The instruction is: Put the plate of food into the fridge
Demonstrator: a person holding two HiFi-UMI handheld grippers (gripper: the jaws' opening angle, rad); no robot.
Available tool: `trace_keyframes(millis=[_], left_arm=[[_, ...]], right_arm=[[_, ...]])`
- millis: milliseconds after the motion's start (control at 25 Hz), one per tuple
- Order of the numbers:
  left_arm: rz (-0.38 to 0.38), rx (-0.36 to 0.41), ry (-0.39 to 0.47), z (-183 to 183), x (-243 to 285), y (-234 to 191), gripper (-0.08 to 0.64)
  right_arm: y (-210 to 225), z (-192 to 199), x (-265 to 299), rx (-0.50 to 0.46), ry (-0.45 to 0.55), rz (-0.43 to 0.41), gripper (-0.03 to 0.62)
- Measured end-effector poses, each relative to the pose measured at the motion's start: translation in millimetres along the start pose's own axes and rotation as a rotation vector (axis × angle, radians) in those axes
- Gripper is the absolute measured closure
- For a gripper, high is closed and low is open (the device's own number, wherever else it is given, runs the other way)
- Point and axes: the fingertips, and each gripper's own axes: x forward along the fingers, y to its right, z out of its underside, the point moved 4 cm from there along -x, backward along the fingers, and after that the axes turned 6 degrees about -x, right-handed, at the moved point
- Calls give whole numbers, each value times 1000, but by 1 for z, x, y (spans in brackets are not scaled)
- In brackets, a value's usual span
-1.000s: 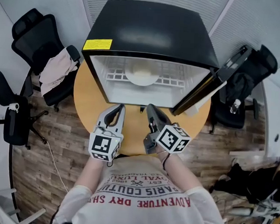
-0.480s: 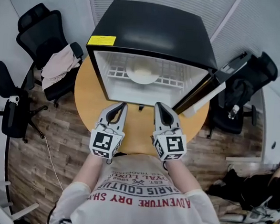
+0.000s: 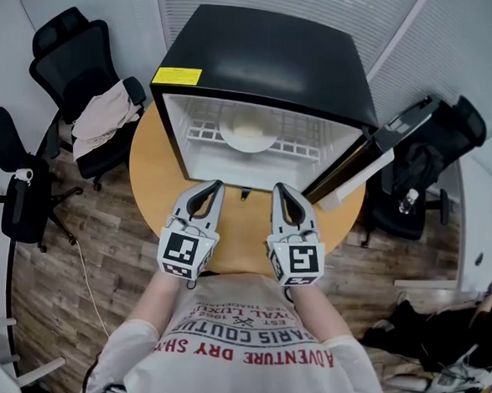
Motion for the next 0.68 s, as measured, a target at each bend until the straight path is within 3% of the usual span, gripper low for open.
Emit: trace_keyframes(millis=[680], left_arm=[[5, 20, -7, 1, 12, -2, 526]], right_arm=[[2, 10, 9, -9, -47, -5, 565]])
